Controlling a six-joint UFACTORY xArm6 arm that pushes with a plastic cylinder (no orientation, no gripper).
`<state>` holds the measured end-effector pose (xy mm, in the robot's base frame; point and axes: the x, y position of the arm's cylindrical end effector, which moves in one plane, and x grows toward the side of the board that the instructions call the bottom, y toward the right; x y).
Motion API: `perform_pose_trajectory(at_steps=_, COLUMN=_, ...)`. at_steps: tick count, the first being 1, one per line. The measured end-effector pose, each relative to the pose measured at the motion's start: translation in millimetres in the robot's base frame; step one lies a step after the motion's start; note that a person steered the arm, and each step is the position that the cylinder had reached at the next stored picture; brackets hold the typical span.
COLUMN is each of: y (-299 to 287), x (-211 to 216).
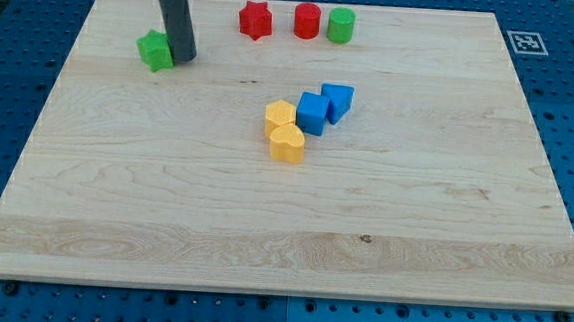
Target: Move the green star to the top left
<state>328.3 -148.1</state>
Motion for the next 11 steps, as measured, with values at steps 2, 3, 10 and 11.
perform_pose_trajectory(at_steps=2, y=2, x=32)
perform_pose_trajectory(at_steps=3, y=-5, x=23)
perform_pose_trajectory(at_steps=10, y=-66, x=-27)
perform_pose_trajectory(at_steps=11, y=-67, x=-27)
